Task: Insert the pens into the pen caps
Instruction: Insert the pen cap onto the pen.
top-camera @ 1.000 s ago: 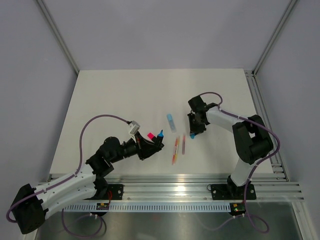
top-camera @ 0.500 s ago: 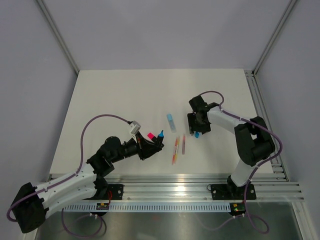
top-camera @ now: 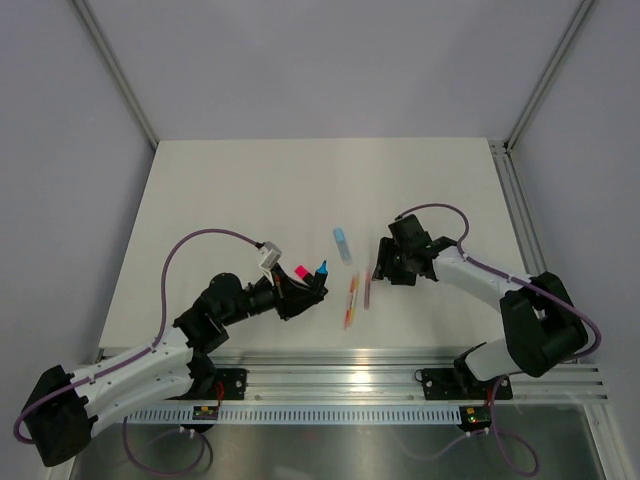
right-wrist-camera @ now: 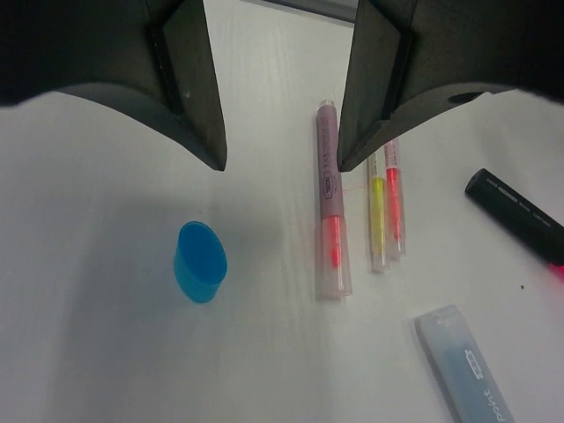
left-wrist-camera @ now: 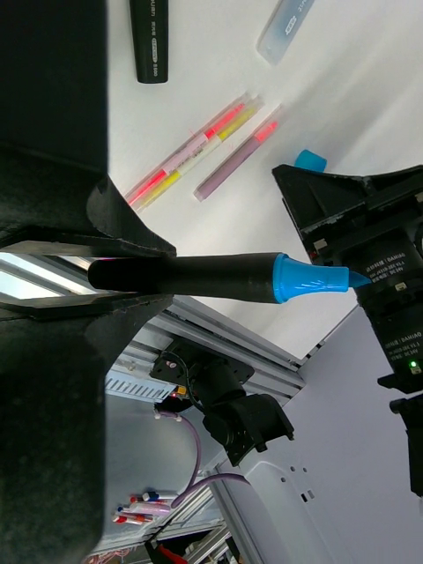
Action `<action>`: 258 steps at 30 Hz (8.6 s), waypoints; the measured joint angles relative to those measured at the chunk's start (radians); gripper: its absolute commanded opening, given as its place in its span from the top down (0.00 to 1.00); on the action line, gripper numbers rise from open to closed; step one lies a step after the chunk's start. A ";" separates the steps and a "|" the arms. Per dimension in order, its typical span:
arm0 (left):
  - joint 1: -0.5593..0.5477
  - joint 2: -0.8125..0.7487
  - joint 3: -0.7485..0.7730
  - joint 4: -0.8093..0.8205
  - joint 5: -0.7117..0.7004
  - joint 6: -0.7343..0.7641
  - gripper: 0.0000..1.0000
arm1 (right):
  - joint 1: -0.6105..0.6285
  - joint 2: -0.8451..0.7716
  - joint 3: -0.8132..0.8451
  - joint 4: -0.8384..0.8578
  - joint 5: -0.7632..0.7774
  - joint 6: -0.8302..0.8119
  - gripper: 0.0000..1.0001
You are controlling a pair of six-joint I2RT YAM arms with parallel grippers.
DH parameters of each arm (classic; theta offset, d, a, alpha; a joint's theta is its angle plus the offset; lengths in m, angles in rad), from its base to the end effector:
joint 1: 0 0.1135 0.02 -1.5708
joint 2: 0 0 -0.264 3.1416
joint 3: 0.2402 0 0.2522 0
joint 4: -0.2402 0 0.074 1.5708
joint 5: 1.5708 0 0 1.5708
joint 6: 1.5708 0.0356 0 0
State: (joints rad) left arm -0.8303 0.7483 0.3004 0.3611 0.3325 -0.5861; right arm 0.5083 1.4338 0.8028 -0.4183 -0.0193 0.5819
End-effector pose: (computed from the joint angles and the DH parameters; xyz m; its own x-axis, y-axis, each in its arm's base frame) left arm 0.1132 -0.1411 0.2318 -0.5560 -0.1666 -0.8143 0.7317 0.3667 -0.5746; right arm 0.2370 0.1328 0.1839 -0.9048 0.1249 -0.4070 0.0028 0.9577 0.2878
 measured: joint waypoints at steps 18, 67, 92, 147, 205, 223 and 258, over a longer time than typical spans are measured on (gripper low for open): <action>0.000 0.009 0.000 0.000 0.000 -0.003 1.00 | 0.000 0.161 0.044 0.097 0.066 0.048 0.40; 0.000 0.034 0.000 0.037 0.014 -0.017 1.00 | -0.007 0.285 0.208 -0.097 0.323 0.013 0.55; 0.000 0.048 0.000 0.050 0.031 -0.017 1.00 | -0.007 0.281 0.225 -0.103 0.320 -0.057 0.51; -0.001 0.014 -0.023 -0.014 0.148 -0.096 1.00 | -0.011 -0.304 0.109 -0.012 -0.435 -0.121 0.91; -0.180 0.028 0.053 -0.155 0.159 0.112 1.00 | 0.074 -0.316 0.224 -0.254 -0.824 -0.095 0.90; -0.183 0.044 0.062 -0.123 0.203 0.110 1.00 | 0.121 -0.317 0.224 -0.249 -0.801 -0.148 0.91; -0.187 0.067 0.075 -0.026 0.270 0.054 1.00 | 0.164 -0.446 0.182 -0.184 -0.806 -0.180 0.96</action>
State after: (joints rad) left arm -1.0168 0.8154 0.3756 0.3351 0.6025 -0.5323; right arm 0.6724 0.9878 0.9848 -0.6022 -0.8257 0.4023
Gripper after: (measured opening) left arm 0.192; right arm 0.261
